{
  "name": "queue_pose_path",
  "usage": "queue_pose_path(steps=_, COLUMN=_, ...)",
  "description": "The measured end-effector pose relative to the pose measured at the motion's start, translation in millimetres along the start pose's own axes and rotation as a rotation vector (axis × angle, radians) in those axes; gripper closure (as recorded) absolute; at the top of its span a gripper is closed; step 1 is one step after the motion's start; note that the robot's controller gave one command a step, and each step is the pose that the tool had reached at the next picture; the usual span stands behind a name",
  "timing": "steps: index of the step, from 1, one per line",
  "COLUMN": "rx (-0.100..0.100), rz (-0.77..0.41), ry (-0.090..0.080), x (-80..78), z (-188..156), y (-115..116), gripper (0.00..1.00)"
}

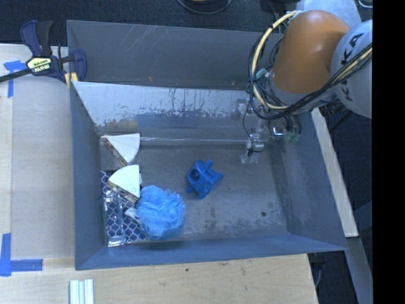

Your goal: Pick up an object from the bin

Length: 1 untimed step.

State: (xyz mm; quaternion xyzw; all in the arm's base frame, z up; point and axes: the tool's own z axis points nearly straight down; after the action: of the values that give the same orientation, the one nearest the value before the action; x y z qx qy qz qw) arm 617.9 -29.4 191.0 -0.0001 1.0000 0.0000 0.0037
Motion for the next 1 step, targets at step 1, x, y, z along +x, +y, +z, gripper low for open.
queue_pose_path(steps=1, rx=0.001, rz=-0.001, ry=-0.002, x=2.6, z=16.9, y=-17.0, gripper=0.00)
